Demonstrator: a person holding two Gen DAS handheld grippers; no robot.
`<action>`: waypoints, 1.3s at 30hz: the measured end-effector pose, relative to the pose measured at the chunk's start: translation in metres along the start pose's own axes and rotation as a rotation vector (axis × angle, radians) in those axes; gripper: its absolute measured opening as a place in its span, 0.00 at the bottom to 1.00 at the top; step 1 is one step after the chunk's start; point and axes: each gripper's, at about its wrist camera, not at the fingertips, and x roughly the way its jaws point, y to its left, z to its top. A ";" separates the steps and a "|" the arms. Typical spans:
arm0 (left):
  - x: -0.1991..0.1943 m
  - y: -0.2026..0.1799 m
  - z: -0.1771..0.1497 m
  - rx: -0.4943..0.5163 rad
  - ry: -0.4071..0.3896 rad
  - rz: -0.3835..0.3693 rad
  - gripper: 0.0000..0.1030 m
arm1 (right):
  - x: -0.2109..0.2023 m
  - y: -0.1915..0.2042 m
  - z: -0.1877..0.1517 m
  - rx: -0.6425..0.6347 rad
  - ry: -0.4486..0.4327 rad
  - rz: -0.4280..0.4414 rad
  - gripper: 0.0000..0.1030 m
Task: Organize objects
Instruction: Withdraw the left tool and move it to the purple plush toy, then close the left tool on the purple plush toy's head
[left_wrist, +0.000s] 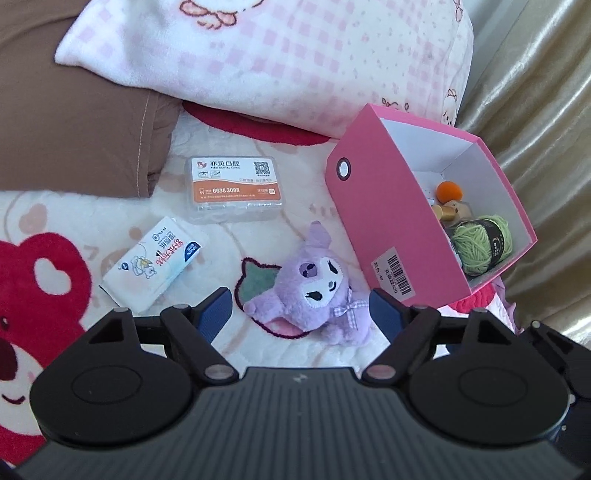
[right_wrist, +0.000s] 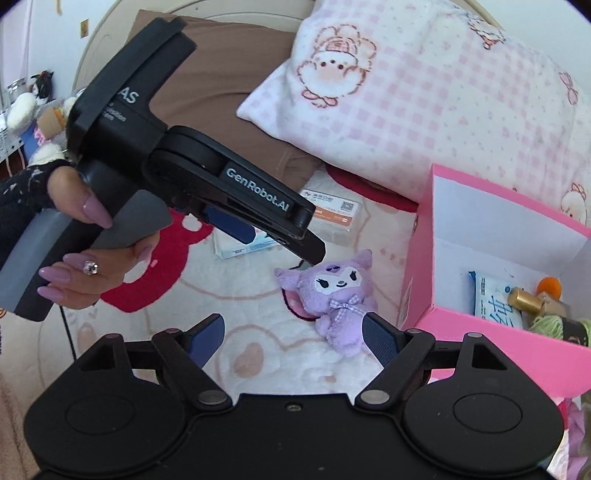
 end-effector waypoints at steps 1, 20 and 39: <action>0.005 0.002 0.000 0.002 0.004 0.001 0.73 | 0.007 -0.001 -0.003 0.010 0.000 -0.006 0.82; 0.066 0.025 -0.004 -0.085 -0.024 -0.117 0.59 | 0.076 -0.024 -0.033 0.209 0.072 -0.033 0.78; 0.023 0.034 -0.046 -0.263 0.098 -0.195 0.38 | 0.067 -0.003 -0.029 0.088 0.017 -0.044 0.74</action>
